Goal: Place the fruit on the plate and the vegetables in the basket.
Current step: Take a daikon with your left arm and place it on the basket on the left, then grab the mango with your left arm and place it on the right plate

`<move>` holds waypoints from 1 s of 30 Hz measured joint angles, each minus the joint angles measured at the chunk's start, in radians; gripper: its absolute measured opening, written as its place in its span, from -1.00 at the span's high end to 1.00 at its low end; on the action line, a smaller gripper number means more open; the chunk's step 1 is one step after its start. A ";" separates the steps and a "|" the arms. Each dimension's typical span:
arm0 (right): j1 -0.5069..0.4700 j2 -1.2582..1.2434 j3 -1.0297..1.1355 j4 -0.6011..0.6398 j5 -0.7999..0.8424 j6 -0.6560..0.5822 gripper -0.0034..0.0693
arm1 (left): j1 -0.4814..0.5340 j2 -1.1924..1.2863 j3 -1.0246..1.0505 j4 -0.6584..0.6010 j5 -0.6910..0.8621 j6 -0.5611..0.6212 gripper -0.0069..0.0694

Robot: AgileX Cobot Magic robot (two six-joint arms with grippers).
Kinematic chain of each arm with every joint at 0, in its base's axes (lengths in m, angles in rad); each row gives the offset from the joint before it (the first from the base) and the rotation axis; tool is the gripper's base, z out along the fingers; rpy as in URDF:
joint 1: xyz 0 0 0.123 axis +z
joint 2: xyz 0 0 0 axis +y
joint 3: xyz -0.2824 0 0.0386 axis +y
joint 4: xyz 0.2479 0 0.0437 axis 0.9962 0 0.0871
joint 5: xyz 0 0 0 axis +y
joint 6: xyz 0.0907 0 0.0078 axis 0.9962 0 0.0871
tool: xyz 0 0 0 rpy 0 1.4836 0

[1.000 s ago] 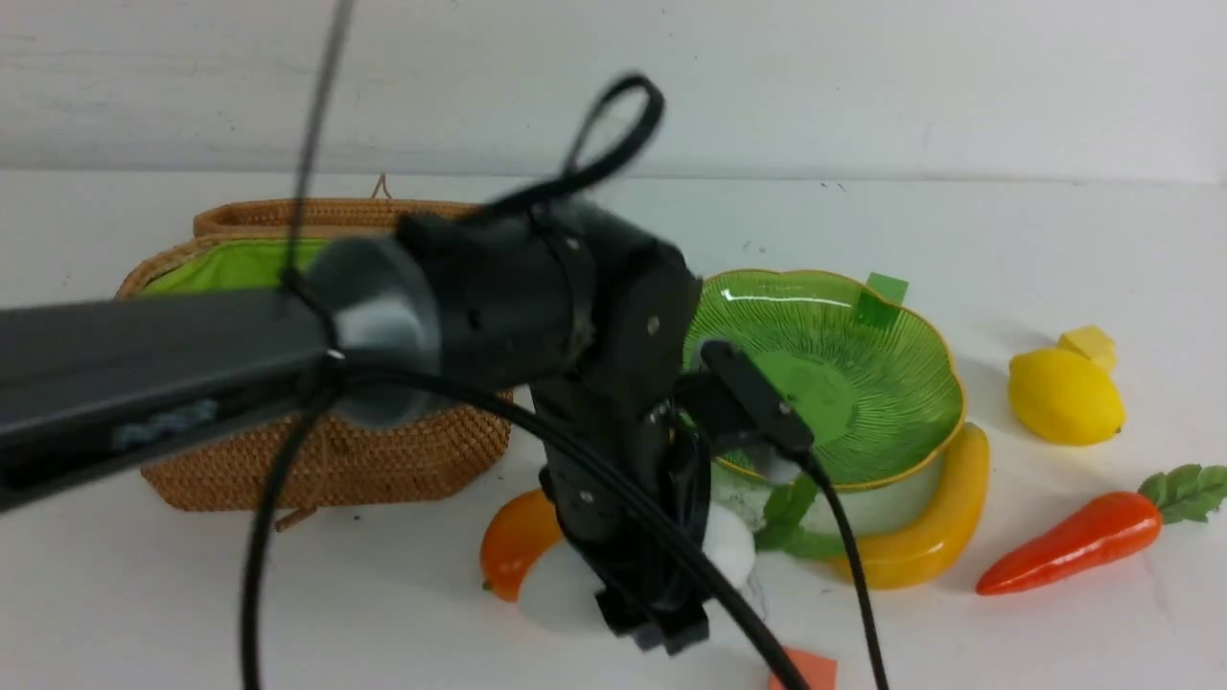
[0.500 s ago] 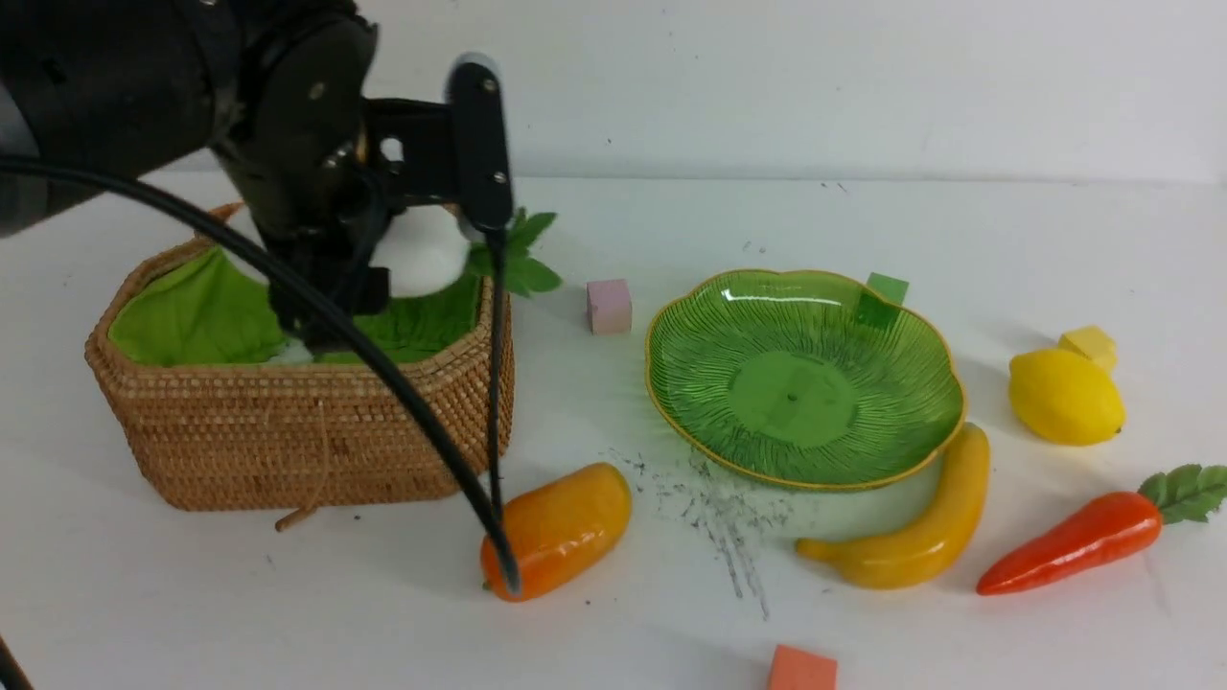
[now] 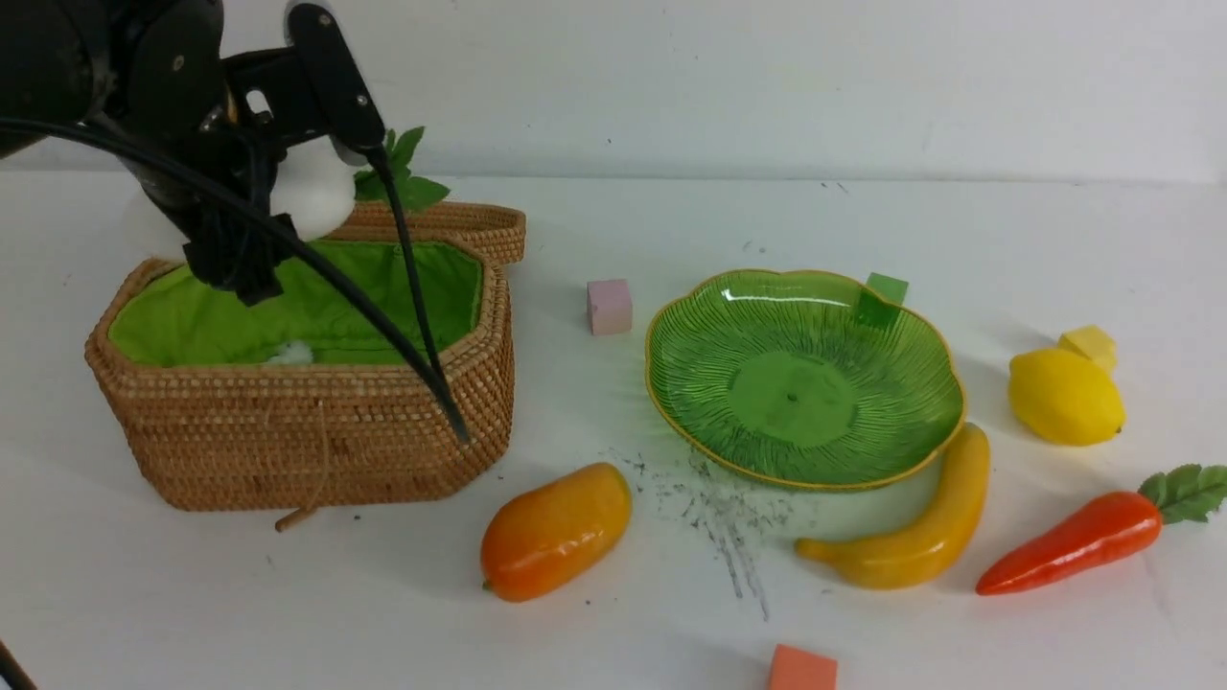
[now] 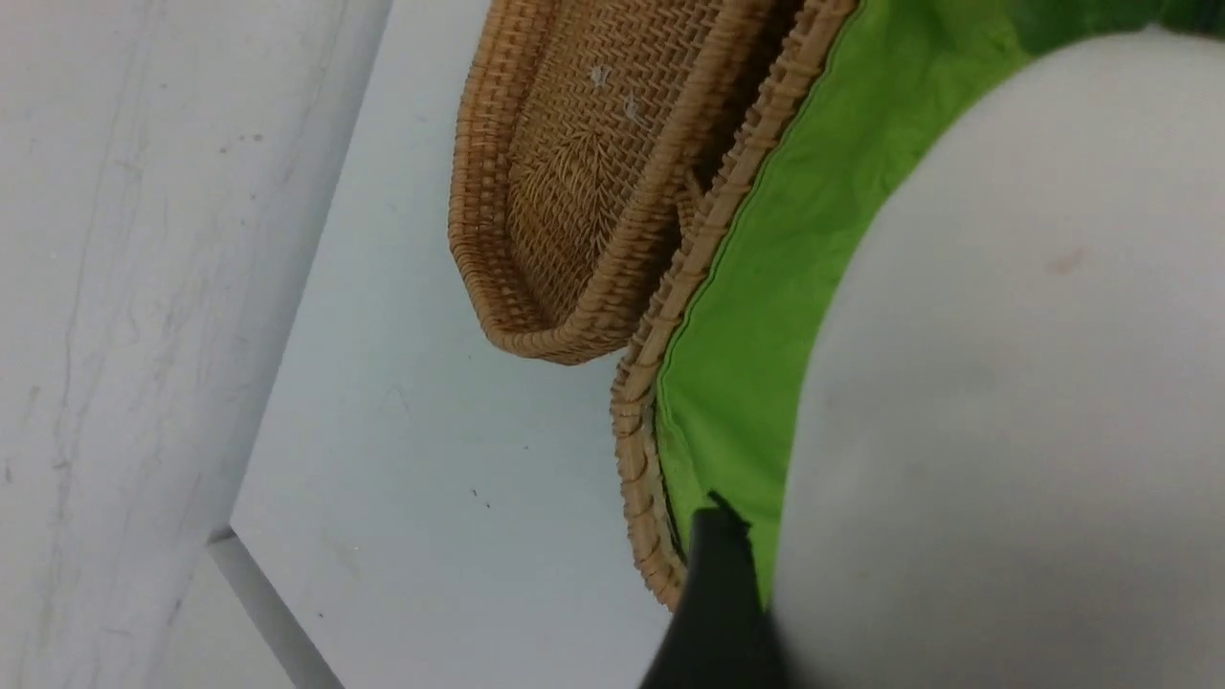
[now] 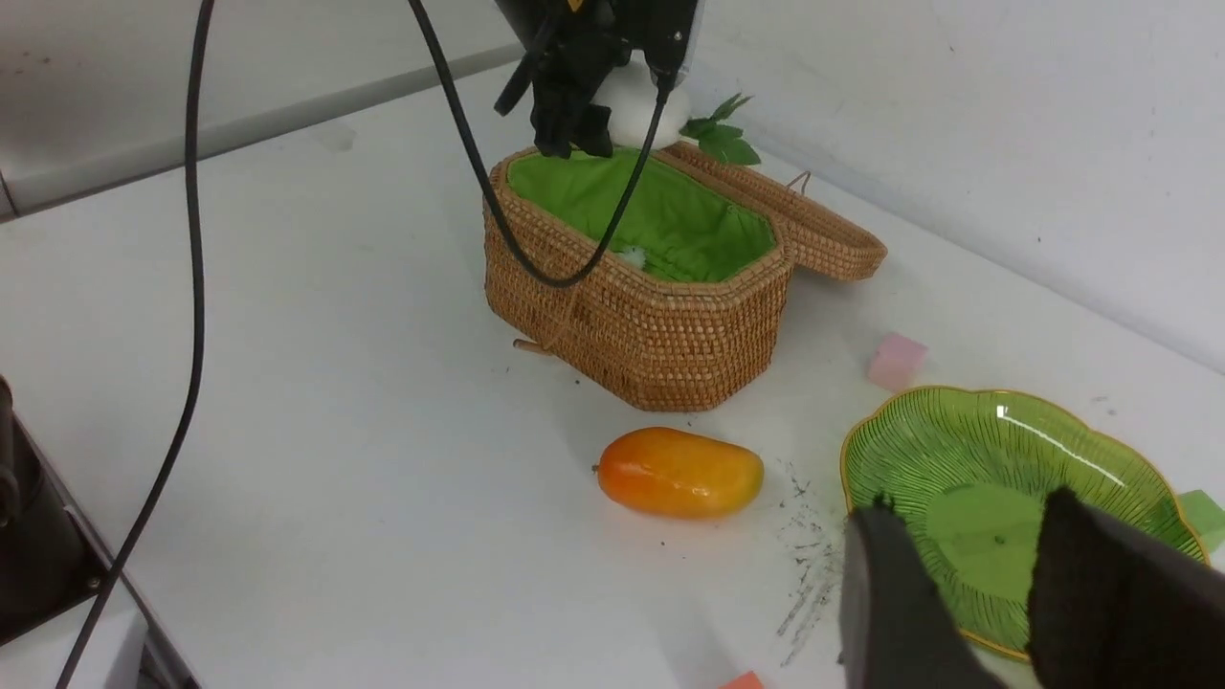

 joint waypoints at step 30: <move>0.000 0.001 0.000 0.021 0.055 0.000 0.26 | -0.476 -0.041 0.022 -0.427 0.269 -0.347 0.85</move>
